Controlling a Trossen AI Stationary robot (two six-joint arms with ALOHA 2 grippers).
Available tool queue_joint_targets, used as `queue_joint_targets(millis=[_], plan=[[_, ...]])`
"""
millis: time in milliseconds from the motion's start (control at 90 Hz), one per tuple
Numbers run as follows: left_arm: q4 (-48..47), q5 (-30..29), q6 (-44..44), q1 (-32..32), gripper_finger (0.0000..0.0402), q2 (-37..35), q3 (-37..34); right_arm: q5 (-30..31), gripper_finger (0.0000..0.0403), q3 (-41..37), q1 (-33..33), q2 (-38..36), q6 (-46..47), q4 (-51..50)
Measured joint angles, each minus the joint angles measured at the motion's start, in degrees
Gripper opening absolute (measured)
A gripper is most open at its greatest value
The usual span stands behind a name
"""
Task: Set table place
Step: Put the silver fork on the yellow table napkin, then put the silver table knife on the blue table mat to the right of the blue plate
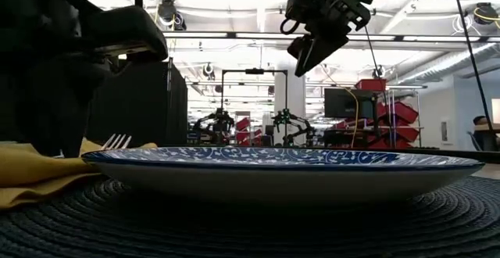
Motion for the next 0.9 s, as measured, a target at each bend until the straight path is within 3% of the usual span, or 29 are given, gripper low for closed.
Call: queue_joint_targets(millis=[144, 467, 567, 711, 900], plan=[[-0.60, 0.79, 1.90, 1.12, 0.0061, -0.81, 0.00, 0.00, 0.0141, 0.00, 0.00, 0.00, -0.12, 0.00], [-4.21, -0.57, 22.28, 5.68, 0.0062, -11.83, 1.78, 0.23, 0.0141, 0.02, -0.09, 0.00, -0.07, 0.35], [-7.35, 2.25, 28.35, 5.37, 0.0061, -13.31, 1.81, 0.24, 0.0141, 0.04, -0.09, -0.02, 0.98, 0.33], [-13.78, 10.30, 38.10, -0.24, 0.0061, -13.27, 1.74, 0.26, 0.0141, 0.04, 0.00, -0.02, 2.96, -0.75], [-16.32, 9.44, 37.52, -11.42, 0.0061, -13.27, -0.21, 0.23, 0.0141, 0.04, 0.00, -0.02, 6.23, -1.79]])
